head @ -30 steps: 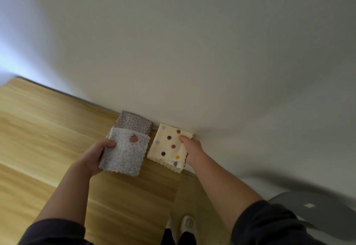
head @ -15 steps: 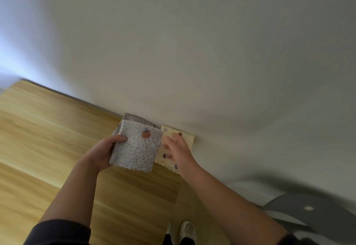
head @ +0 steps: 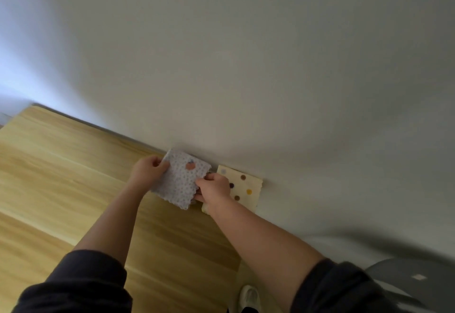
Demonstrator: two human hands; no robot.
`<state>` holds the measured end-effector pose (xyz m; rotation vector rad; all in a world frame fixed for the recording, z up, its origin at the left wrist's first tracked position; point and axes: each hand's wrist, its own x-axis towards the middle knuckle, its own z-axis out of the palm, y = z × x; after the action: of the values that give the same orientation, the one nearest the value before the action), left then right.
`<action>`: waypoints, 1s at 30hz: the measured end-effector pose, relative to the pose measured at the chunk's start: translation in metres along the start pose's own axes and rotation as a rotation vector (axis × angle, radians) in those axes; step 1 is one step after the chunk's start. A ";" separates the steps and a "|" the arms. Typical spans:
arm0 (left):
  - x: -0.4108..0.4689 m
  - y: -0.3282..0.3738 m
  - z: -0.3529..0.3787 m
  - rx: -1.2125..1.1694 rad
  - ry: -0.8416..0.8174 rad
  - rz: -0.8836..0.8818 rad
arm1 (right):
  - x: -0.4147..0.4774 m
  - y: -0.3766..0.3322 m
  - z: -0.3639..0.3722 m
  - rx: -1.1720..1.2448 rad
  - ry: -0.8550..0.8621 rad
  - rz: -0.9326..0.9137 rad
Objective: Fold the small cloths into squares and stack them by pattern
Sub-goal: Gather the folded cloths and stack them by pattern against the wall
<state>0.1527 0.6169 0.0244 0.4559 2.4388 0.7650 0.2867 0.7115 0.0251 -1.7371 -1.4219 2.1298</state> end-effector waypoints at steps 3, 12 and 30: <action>0.016 0.003 0.004 0.070 0.063 0.003 | 0.017 -0.006 0.011 -0.112 0.056 -0.019; 0.038 -0.007 0.023 0.047 0.128 -0.066 | 0.050 -0.011 0.029 -0.386 0.143 -0.005; -0.007 -0.018 0.069 0.649 0.095 0.523 | 0.013 0.047 -0.050 -1.416 0.263 -0.869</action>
<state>0.1962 0.6287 -0.0321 1.3643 2.6494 0.1502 0.3447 0.7213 -0.0130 -0.9292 -3.0229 0.3054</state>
